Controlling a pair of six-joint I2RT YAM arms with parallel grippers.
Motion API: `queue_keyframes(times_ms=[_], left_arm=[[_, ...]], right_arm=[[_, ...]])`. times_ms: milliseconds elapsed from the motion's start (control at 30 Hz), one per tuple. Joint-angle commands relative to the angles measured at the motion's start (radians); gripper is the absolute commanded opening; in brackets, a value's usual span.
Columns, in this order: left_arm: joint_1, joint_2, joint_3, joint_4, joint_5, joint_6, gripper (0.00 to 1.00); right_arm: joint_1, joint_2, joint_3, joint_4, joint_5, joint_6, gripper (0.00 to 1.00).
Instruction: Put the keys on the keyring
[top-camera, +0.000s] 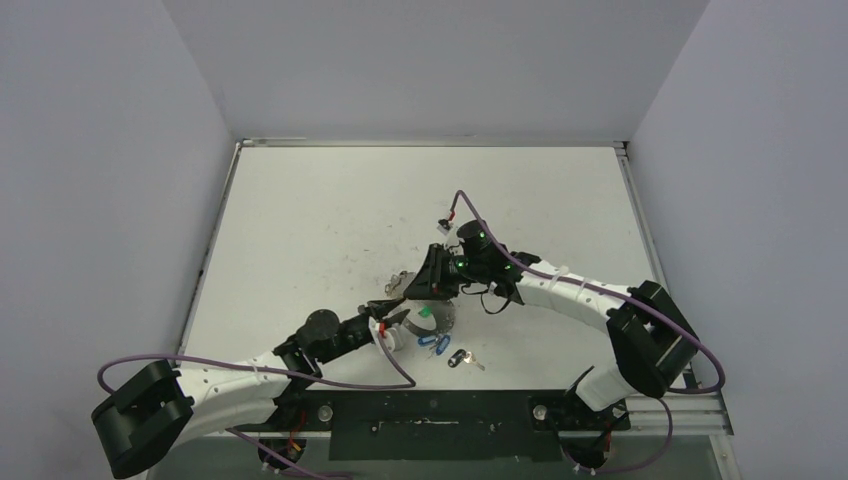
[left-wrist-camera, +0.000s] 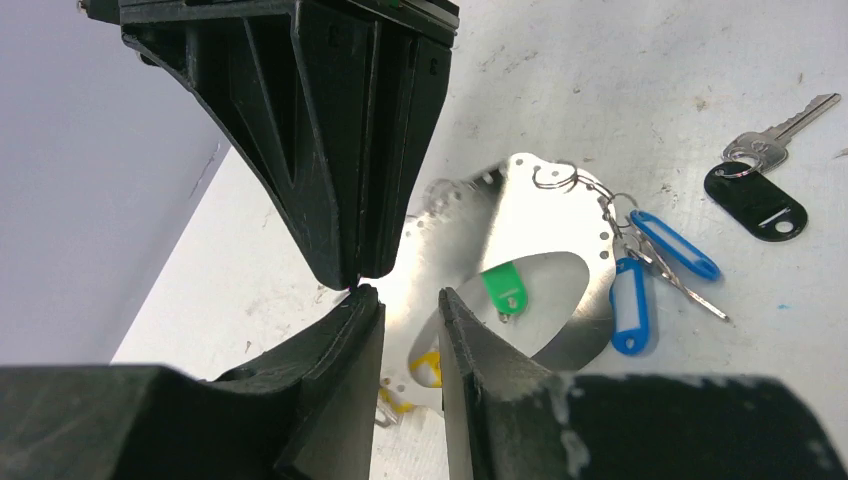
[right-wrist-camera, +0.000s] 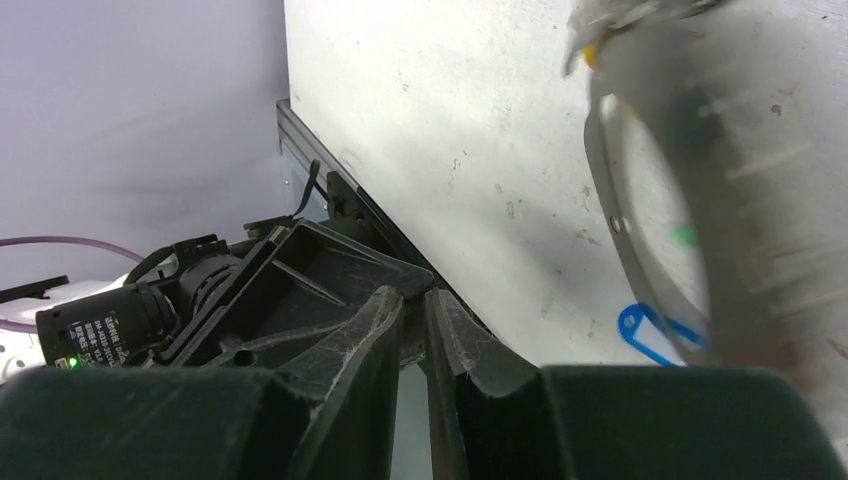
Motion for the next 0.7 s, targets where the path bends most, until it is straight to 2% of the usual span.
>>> queue_keyframes(times_ms=[0,100,200,267,333,367,433,500,600,667], left_arm=[[-0.001,-0.003,0.044,0.063,-0.021,-0.024,0.26],[0.0,-0.003,0.04,0.064,-0.038,-0.044,0.27],[0.0,-0.005,0.03,0.073,-0.066,-0.093,0.28],[0.0,-0.01,0.021,0.075,-0.101,-0.155,0.31],[0.001,-0.015,0.009,0.077,-0.138,-0.227,0.34],[0.0,-0.018,0.0,0.078,-0.166,-0.287,0.37],[0.001,-0.023,-0.009,0.073,-0.232,-0.385,0.43],[0.001,-0.029,-0.008,0.04,-0.33,-0.547,0.52],[0.002,-0.041,0.032,-0.092,-0.464,-0.811,0.63],[0.004,-0.04,0.058,-0.172,-0.496,-0.901,0.68]], right_arm=[[-0.012,0.018,0.03,0.001,-0.026,-0.013,0.17],[-0.023,0.023,0.031,-0.023,-0.027,-0.045,0.18],[-0.055,0.023,0.069,-0.152,0.004,-0.161,0.22],[-0.089,0.016,0.095,-0.245,0.052,-0.246,0.3],[-0.13,0.008,0.099,-0.316,0.103,-0.324,0.42],[-0.162,0.007,0.097,-0.356,0.123,-0.364,0.49],[-0.2,0.005,0.074,-0.383,0.157,-0.404,0.51],[-0.242,0.01,0.036,-0.39,0.182,-0.43,0.54],[-0.279,0.046,0.003,-0.402,0.213,-0.477,0.6],[-0.282,0.077,-0.003,-0.394,0.232,-0.495,0.62]])
